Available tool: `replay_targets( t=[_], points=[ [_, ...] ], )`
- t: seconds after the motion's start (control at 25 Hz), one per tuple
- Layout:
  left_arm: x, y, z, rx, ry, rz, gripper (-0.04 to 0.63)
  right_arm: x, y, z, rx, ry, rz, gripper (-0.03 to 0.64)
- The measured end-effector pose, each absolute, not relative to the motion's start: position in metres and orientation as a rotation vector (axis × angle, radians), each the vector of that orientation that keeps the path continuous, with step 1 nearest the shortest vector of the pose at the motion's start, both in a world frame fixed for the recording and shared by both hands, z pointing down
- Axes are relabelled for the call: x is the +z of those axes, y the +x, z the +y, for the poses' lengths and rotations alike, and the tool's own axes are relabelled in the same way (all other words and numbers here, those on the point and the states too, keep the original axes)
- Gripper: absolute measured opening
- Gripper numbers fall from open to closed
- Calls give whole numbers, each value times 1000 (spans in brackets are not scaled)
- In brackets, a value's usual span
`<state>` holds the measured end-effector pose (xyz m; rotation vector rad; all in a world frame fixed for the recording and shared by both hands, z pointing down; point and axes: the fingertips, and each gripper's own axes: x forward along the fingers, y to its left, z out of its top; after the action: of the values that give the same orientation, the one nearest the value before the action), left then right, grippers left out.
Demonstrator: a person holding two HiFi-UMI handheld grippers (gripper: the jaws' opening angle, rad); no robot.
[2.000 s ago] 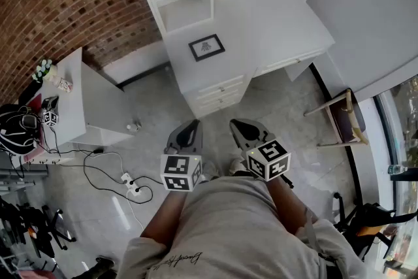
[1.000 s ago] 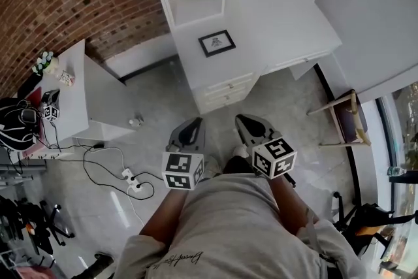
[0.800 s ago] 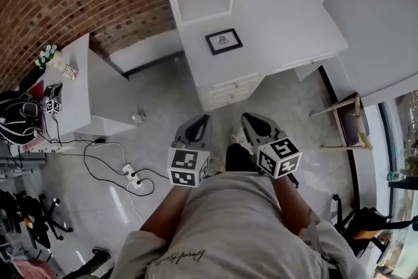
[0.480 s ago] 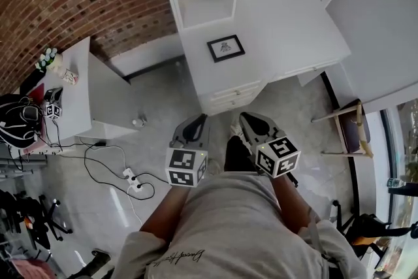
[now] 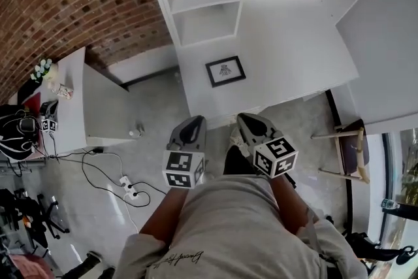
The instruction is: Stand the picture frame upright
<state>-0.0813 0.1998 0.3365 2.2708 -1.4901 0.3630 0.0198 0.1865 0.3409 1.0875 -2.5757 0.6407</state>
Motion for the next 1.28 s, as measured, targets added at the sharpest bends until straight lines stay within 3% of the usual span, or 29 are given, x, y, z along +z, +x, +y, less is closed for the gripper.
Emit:
replay_targets(
  t=[0.68,1.28],
  points=[
    [336,-39,40,309,2146,-1624,28,346,63,14,633,888,-2615,29],
    [356,-62,9,382,2074,-1642,28,370,45,-27,646,772,-2577,29]
  ],
)
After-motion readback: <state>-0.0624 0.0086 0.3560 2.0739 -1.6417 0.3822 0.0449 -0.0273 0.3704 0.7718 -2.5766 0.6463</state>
